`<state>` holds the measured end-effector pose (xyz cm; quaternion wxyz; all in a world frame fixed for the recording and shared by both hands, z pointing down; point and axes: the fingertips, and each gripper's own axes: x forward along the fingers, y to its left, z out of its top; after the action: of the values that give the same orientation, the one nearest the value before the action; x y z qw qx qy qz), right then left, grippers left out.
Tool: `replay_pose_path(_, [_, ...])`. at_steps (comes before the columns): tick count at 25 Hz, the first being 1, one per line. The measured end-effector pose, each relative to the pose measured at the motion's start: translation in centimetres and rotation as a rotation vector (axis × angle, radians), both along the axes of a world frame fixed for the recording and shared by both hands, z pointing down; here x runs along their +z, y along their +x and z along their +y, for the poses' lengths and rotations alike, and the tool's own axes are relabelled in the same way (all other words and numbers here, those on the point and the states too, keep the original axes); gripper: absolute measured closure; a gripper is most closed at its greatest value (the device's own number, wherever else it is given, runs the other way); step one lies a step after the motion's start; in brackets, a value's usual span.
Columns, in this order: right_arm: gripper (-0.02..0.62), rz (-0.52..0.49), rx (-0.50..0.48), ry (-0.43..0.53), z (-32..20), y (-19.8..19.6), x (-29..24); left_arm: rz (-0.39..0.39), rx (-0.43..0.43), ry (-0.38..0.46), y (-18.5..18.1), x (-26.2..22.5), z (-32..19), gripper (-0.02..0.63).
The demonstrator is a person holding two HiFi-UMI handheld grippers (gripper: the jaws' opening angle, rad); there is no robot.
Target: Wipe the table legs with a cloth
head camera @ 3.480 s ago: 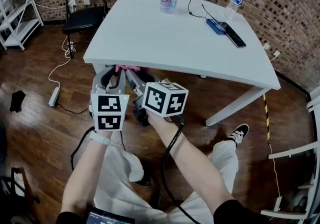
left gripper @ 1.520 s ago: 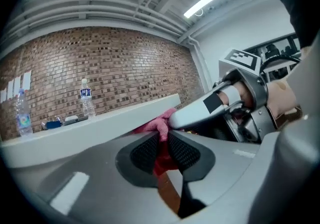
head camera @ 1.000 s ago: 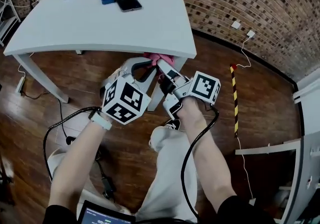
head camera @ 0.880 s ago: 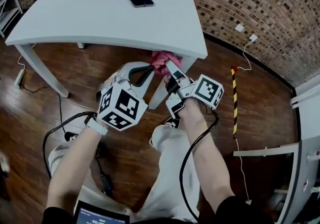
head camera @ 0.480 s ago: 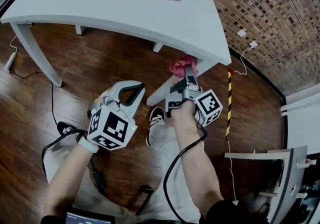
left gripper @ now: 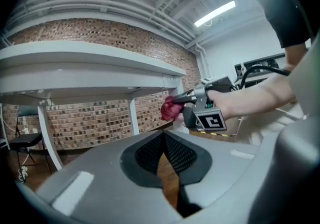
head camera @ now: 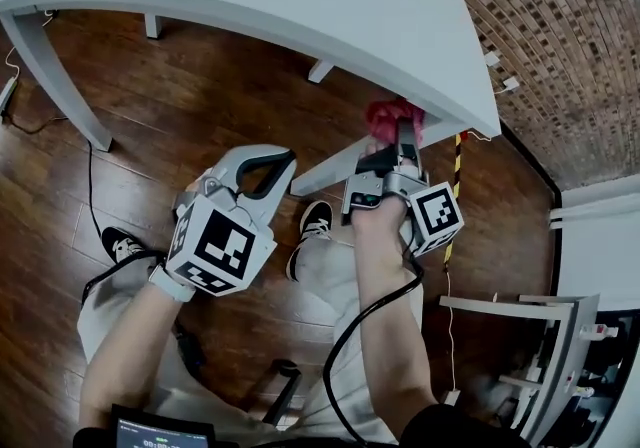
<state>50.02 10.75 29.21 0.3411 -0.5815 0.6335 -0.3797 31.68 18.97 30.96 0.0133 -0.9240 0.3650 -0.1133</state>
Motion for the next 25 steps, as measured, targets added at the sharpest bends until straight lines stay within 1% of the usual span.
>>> replay_pose_path(4, [0.48,0.01,0.019,-0.082,0.1,0.8,4.6,0.02,-0.045,-0.047,-0.8,0.2,-1.7,0.604])
replay_pose_path(10, [0.48,-0.024,0.046,-0.19,0.5,0.2,14.1,0.006,-0.09,-0.102,-3.3,2.0,-2.8,0.604])
replay_pose_path(14, [0.479,-0.032,0.057,-0.244,0.2,0.7,20.3,-0.001,-0.127,-0.12,-4.0,2.6,-4.0,0.604])
replay_pose_path(18, [0.479,-0.042,0.076,-0.32,0.5,2.0,27.6,-0.059,-0.153,-0.128,-3.7,3.2,-4.3,0.604])
replay_pose_path(20, [0.479,-0.041,0.077,-0.37,0.8,2.3,31.5,-0.072,-0.158,-0.144,-3.3,3.8,-4.2,0.604])
replay_pose_path(23, [0.479,-0.017,0.074,-0.452,1.7,3.0,37.2,-0.092,-0.141,-0.163,-2.2,4.8,-3.6,0.604])
replay_pose_path(25, [0.479,-0.002,0.065,-0.504,2.1,3.3,40.5,-0.101,-0.145,-0.194,-1.9,6.3,-3.6,0.604])
